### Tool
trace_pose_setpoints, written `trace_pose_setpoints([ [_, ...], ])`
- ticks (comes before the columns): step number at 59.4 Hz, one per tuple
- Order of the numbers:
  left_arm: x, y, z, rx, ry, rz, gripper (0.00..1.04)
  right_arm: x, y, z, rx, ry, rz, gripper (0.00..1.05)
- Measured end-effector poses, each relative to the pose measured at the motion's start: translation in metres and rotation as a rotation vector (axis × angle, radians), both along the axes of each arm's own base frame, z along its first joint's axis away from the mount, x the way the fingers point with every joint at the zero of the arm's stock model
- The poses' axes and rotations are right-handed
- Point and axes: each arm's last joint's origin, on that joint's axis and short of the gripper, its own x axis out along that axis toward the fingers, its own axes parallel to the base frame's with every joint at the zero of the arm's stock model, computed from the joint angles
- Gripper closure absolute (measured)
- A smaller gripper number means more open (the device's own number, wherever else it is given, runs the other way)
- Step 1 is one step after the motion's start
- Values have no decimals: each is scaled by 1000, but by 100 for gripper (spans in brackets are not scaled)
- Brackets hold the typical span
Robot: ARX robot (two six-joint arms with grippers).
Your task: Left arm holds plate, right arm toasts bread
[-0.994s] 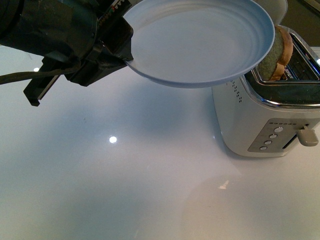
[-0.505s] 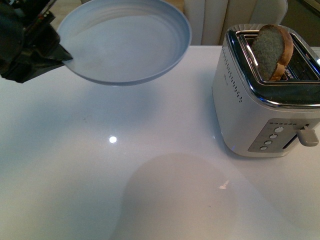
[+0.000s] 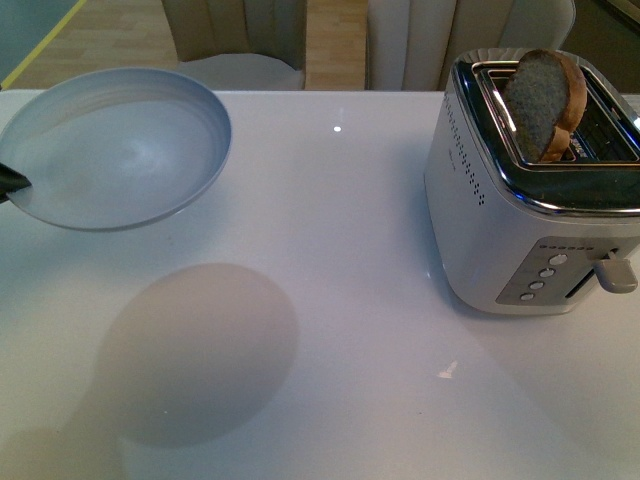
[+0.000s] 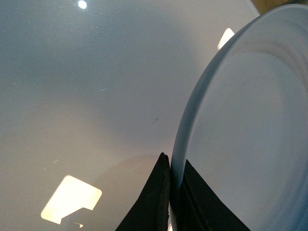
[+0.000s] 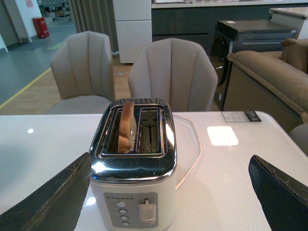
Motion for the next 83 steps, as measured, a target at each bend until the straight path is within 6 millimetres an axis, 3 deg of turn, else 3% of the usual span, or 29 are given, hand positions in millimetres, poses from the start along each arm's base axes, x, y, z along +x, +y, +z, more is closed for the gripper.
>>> trace_pose_setpoints([
  [35, -10, 49, -82, -34, 87, 37, 102, 0, 0, 0, 0, 0, 0, 9],
  [54, 1, 67, -105, -33, 95, 61, 102, 0, 0, 0, 0, 0, 0, 9],
  [83, 11, 73, -129, -48, 117, 43, 102, 0, 0, 0, 0, 0, 0, 9],
])
